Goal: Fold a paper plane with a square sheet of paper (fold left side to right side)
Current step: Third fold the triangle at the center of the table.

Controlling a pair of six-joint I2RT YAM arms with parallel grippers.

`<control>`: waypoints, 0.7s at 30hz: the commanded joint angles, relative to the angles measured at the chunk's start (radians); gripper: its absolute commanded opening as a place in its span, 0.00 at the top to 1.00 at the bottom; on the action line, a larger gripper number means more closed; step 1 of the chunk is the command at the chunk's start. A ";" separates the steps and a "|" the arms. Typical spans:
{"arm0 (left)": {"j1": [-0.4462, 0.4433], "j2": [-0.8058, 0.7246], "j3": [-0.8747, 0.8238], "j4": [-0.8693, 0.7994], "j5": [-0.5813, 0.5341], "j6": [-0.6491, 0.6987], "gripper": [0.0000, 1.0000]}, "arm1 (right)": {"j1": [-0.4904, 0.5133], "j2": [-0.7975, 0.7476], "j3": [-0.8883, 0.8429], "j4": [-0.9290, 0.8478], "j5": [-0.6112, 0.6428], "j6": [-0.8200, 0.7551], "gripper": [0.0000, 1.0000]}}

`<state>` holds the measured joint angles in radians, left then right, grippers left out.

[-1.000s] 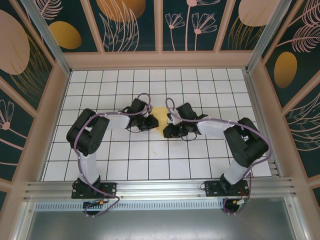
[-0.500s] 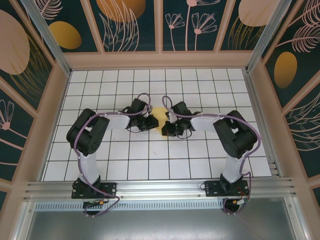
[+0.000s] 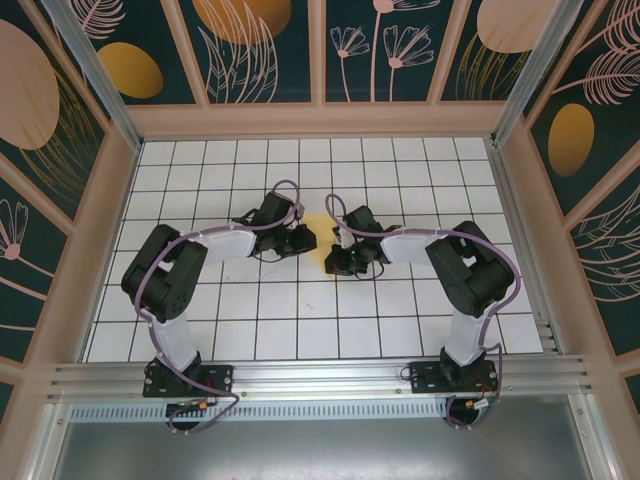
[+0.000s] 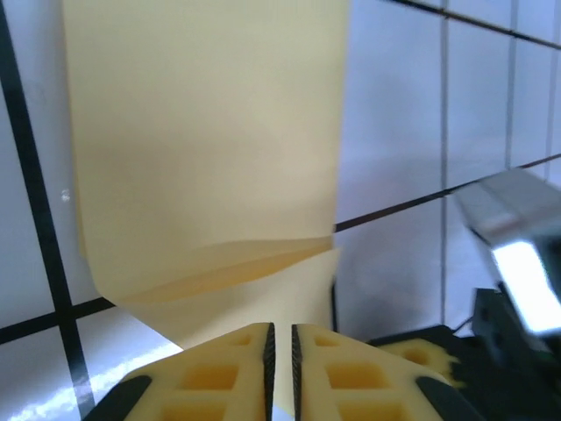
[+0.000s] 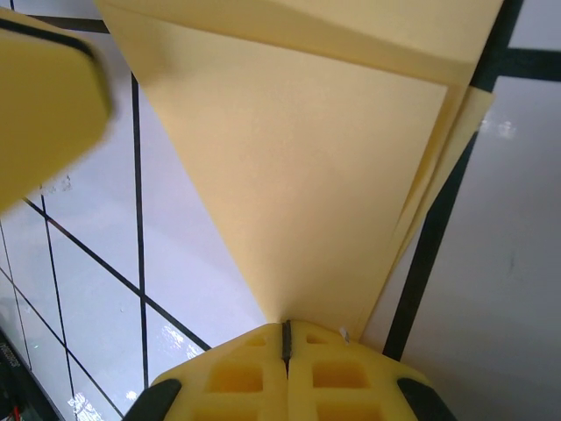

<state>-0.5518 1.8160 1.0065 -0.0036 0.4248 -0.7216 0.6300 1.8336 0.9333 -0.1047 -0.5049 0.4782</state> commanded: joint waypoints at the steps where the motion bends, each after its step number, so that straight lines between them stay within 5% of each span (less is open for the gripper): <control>1: -0.016 -0.048 -0.028 -0.015 0.000 0.016 0.87 | 0.002 0.066 -0.039 -0.115 0.104 0.009 1.00; 21: -0.062 0.041 -0.103 0.142 0.091 -0.067 0.93 | 0.001 0.070 -0.027 -0.124 0.111 0.002 1.00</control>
<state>-0.6128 1.8252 0.8867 0.1181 0.4980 -0.7738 0.6300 1.8339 0.9356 -0.1059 -0.5011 0.4782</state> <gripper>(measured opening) 0.070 0.064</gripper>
